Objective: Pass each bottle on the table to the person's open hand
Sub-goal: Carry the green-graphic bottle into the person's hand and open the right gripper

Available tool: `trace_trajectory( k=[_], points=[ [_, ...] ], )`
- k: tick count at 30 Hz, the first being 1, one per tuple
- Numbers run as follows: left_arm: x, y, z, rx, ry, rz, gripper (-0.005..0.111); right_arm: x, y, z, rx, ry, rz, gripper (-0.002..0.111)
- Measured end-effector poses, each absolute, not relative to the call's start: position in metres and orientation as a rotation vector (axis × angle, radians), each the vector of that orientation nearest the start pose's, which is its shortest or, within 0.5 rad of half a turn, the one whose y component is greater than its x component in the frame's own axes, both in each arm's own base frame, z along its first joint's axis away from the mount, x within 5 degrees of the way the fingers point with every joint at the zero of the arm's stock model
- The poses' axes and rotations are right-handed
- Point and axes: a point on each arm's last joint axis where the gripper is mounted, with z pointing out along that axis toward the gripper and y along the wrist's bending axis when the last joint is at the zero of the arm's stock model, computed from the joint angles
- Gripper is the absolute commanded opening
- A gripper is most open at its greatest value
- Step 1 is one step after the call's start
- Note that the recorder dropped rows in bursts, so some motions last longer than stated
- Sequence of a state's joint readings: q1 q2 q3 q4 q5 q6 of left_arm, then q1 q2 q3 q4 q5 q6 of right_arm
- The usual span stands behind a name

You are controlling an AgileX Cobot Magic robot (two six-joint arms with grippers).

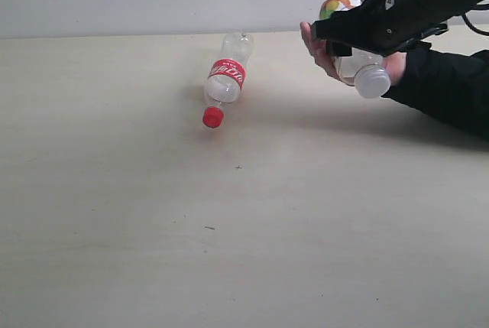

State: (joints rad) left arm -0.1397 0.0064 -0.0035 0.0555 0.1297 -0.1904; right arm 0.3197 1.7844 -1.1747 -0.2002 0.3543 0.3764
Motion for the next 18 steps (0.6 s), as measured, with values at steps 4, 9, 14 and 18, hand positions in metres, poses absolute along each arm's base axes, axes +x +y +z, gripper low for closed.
trace_trajectory(
  k=[4,9,14,18],
  points=[
    [0.0563,-0.0073,0.2022,-0.002,1.620,-0.207,0.000,0.3741,0.1172,0.2139,-0.129,2.437,0.143,0.000],
    [0.0563,-0.0073,0.2022,-0.002,1.620,-0.207,0.000,0.3779,0.1185,0.2126,-0.126,2.439,0.144,0.000],
    [0.0563,-0.0073,0.2022,-0.002,1.620,-0.207,0.000,0.3785,0.1186,0.2070,-0.123,2.460,0.139,0.002],
    [0.0563,-0.0073,0.2022,-0.002,1.620,-0.207,0.000,0.3784,0.1186,0.2069,-0.123,2.462,0.139,0.020]
  ],
)
